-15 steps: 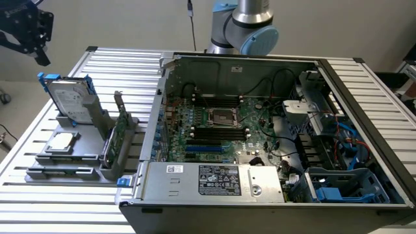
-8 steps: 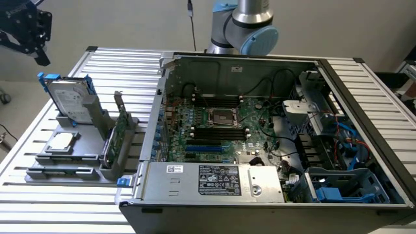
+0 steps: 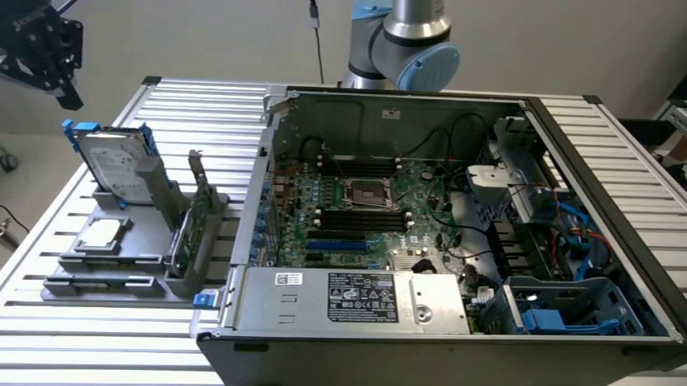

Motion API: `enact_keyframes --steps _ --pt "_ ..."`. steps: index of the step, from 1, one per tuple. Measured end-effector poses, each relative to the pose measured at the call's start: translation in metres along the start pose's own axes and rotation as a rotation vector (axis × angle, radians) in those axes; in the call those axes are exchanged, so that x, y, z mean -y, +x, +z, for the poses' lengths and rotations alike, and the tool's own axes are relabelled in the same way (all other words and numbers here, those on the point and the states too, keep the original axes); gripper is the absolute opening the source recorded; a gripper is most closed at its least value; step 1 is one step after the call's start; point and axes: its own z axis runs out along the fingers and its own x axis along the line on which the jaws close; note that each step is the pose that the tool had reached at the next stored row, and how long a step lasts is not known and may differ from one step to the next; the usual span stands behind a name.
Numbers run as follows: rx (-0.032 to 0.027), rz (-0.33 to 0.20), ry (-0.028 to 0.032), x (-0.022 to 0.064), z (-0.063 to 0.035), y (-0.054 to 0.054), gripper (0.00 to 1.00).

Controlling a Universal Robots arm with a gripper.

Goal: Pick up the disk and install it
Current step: 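Pick up the disk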

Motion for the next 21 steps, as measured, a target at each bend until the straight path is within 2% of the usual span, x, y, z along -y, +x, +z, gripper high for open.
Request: enact_keyframes --steps 6,8,9,11,12,13,21 --pt "-0.0004 -0.068 -0.0007 -0.0005 0.0018 0.0 0.12" --pt "-0.0006 -0.09 -0.001 -0.0007 0.0022 0.0 0.24" --pt "-0.0006 -0.1 -0.0011 -0.0007 0.0024 0.0 0.24" --pt "-0.0004 -0.117 -0.0012 -0.0009 0.0029 0.0 0.36" --pt "-0.0001 -0.123 -0.0012 -0.0009 0.0033 0.0 0.36" --pt "0.0002 -0.127 -0.0012 -0.0011 0.0039 -0.001 0.42" --pt "0.0002 -0.132 -0.0015 -0.0016 0.0167 -0.005 0.42"
